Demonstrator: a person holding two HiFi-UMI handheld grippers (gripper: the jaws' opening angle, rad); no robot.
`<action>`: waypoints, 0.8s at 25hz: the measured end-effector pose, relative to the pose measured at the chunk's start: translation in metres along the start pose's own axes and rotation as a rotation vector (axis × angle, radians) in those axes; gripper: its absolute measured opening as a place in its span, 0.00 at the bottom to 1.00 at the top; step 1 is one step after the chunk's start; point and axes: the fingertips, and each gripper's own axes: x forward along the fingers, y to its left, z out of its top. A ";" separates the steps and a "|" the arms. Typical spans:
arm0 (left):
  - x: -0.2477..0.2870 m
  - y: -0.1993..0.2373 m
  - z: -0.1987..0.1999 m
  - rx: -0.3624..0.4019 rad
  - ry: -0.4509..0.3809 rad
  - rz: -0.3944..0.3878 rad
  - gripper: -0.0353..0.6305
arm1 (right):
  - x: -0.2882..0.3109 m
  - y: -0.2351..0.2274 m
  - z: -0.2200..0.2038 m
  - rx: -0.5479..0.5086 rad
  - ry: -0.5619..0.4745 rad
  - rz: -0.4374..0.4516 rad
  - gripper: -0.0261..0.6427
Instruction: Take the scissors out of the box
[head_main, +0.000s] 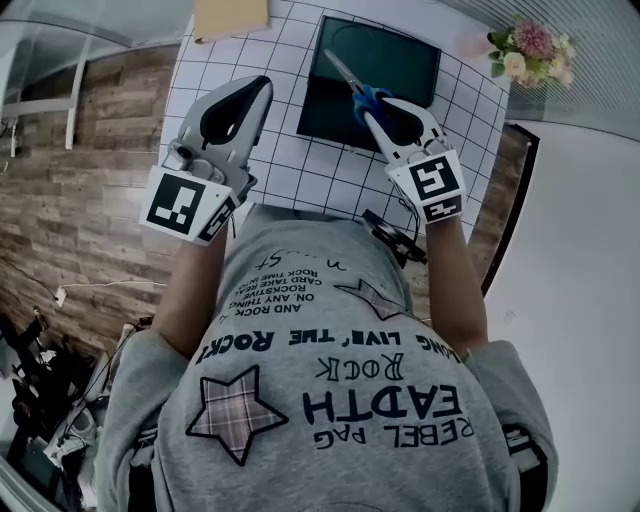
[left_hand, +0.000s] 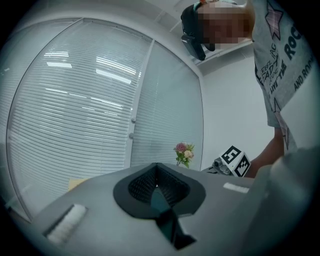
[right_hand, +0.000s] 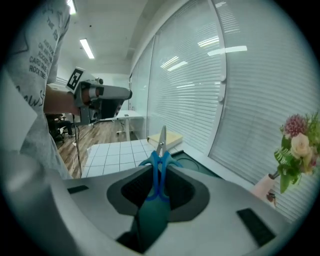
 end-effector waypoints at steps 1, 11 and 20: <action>0.000 0.000 0.001 0.002 -0.002 -0.001 0.04 | -0.002 -0.001 0.004 0.009 -0.016 -0.011 0.18; -0.009 -0.003 0.012 0.014 -0.026 -0.005 0.04 | -0.036 -0.012 0.048 0.069 -0.161 -0.099 0.18; -0.017 -0.003 0.026 0.035 -0.058 -0.002 0.04 | -0.073 -0.017 0.087 0.118 -0.290 -0.164 0.18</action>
